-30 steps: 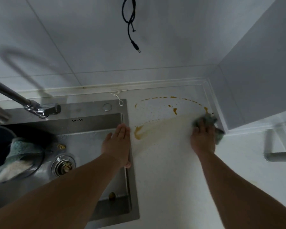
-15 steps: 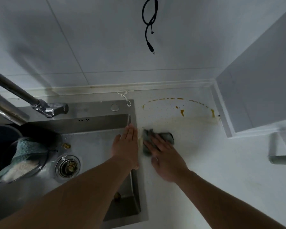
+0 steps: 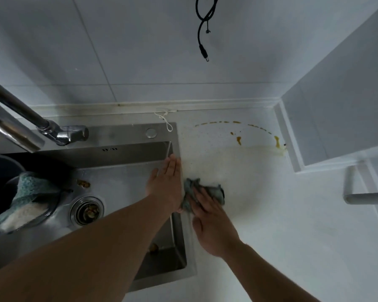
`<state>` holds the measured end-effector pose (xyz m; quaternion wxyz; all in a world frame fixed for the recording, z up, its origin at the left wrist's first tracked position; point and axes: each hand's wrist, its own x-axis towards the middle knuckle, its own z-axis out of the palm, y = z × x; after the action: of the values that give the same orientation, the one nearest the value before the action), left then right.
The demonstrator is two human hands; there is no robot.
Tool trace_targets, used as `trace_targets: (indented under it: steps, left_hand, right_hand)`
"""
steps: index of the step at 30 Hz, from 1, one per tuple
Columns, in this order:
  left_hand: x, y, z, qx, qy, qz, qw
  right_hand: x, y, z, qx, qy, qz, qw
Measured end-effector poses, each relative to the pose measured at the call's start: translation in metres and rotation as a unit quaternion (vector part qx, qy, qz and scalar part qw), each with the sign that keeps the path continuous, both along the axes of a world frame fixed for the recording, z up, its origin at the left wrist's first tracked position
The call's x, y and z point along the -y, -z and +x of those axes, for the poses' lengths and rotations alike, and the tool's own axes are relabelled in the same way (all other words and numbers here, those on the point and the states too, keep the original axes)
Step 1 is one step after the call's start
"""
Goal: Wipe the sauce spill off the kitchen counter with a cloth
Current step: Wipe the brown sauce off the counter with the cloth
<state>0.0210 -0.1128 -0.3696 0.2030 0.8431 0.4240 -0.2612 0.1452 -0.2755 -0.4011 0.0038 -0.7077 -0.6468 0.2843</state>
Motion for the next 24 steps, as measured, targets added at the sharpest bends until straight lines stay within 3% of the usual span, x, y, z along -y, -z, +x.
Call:
trace_targets:
  steps: [4, 9, 13, 18, 21, 24]
  left_hand:
    - [0.0, -0.004, 0.002, 0.006, -0.003, -0.004, 1.0]
    - [-0.001, -0.001, 0.001, -0.004, 0.005, 0.002, 1.0]
    - [0.001, 0.006, 0.0, -0.006, 0.013, 0.021, 1.0]
    - [0.003, 0.014, -0.006, -0.008, -0.005, 0.032, 0.999]
    - [0.004, 0.015, -0.02, -0.045, -0.096, -0.005, 0.994]
    - [-0.002, 0.013, -0.021, -0.071, -0.097, -0.023, 0.992]
  right_hand:
    - [-0.008, -0.004, 0.013, 0.012, -0.045, -0.011, 0.999]
    - [-0.142, 0.006, 0.03, 0.036, 0.012, 0.034, 0.999]
    - [-0.209, 0.012, 0.037, 0.01, 0.033, 0.01, 0.999]
    - [-0.128, 0.01, 0.023, 0.011, 0.037, 0.114, 0.993]
    - [-0.058, -0.007, 0.019, -0.04, 0.005, 0.102, 0.994]
    - [-0.048, -0.028, 0.042, -0.067, -0.025, 0.011, 0.997]
